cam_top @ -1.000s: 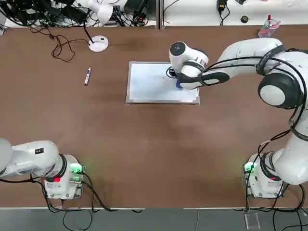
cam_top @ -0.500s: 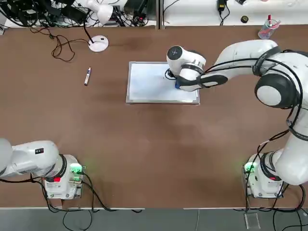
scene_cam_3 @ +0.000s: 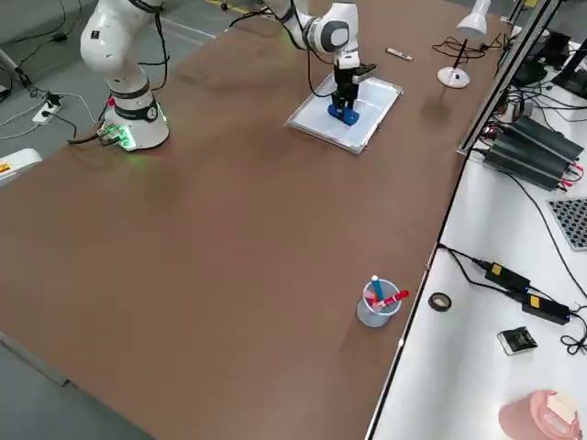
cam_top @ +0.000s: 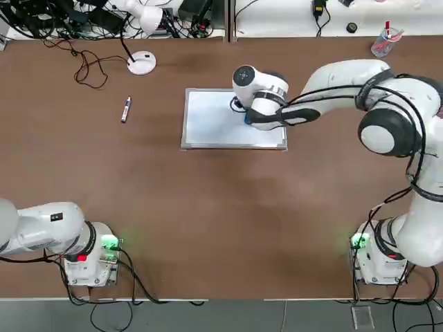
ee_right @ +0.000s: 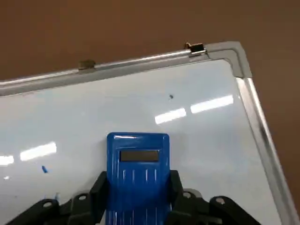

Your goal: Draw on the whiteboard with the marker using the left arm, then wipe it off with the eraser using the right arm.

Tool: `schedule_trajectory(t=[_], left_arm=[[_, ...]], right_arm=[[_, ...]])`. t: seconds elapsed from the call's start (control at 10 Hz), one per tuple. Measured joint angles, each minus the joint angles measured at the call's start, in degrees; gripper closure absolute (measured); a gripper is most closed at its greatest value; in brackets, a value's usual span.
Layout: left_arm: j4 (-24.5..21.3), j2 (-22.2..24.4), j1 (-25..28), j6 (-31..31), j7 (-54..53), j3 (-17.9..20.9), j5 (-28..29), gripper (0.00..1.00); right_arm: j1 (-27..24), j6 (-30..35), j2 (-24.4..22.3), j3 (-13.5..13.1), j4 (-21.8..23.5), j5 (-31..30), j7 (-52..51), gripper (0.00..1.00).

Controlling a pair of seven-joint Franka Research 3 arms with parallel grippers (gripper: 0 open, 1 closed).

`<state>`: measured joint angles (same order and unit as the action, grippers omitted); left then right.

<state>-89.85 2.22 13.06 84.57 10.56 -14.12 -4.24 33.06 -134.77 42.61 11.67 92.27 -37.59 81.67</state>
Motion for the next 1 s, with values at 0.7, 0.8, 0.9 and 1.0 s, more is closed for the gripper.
schedule_trajectory(t=[0.7, 0.8, 0.9, 1.0], left_arm=[[0.0, 0.0, 0.0, 0.0, 0.0, 0.0, 0.0, 0.00], [0.0, 0.0, 0.1, 0.0, 0.0, 0.1, 0.0, 0.00], [0.0, 0.0, 0.2, 0.0, 0.0, 0.1, 0.0, 0.00], [0.0, 0.0, 0.3, 0.0, 0.0, 0.1, 0.0, 0.00]], right_arm=[[3.9, 1.2, 5.2, -0.1, -8.5, -0.9, 4.0, 0.44], [4.4, 1.2, 5.8, -0.1, -9.5, -0.9, 4.7, 0.44], [4.8, 1.3, 6.2, -0.1, -10.3, -1.0, 5.5, 0.44], [5.1, 1.3, 6.5, -0.1, -10.8, -1.0, 6.5, 0.44]])
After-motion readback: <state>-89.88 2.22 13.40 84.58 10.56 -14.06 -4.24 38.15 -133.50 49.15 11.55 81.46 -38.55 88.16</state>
